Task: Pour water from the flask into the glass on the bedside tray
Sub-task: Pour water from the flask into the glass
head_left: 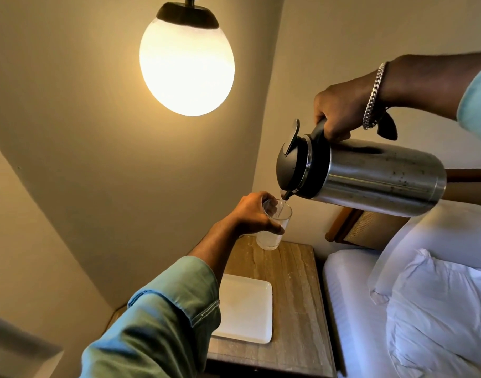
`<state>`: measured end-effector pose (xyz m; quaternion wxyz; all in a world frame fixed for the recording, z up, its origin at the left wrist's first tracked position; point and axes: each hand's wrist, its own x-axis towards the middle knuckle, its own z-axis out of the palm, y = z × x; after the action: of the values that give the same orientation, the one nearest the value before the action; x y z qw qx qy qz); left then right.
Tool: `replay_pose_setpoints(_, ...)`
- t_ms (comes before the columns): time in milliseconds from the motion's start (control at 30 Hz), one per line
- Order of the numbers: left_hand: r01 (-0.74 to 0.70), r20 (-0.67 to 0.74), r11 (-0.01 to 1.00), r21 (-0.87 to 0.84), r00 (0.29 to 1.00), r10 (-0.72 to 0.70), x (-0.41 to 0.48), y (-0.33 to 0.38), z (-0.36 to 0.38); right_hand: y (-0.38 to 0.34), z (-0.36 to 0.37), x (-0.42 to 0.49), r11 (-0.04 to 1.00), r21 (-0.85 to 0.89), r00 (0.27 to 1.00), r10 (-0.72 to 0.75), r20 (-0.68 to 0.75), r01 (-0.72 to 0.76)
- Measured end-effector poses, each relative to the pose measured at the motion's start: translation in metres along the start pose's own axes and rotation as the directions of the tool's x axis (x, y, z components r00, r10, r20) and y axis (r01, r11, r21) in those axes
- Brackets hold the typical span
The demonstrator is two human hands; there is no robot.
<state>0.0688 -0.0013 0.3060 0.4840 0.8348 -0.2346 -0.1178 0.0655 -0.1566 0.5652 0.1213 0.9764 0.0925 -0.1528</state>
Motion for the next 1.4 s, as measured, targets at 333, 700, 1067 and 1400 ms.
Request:
replay_pose_setpoints(333, -0.005, 0.001, 1.0, 0.02, 1.0, 0.005, -0.002, 0.0, 0.002, 0.002, 0.008, 0.001, 1.0, -0.006, 1.0, -0.008, 0.018, 0.008)
replay_pose_setpoints(700, -0.006, -0.018, 0.999, 0.032, 1.0, 0.007, -0.001, -0.006, 0.009, 0.001, 0.01, 0.002, 1.0, -0.009, 1.0, -0.024, 0.015, 0.024)
replay_pose_setpoints(1067, 0.006, -0.017, 0.999, 0.033, 1.0, -0.005, -0.003, -0.01, 0.009, 0.008, 0.027, 0.009, 0.999, 0.003, 0.999, -0.038, -0.01, 0.038)
replay_pose_setpoints(1400, 0.005, -0.062, 1.0, 0.006, 0.998, -0.005, -0.003, -0.012, 0.015, 0.02, 0.055, 0.006, 0.995, 0.1, 0.997, -0.019, -0.069, 0.026)
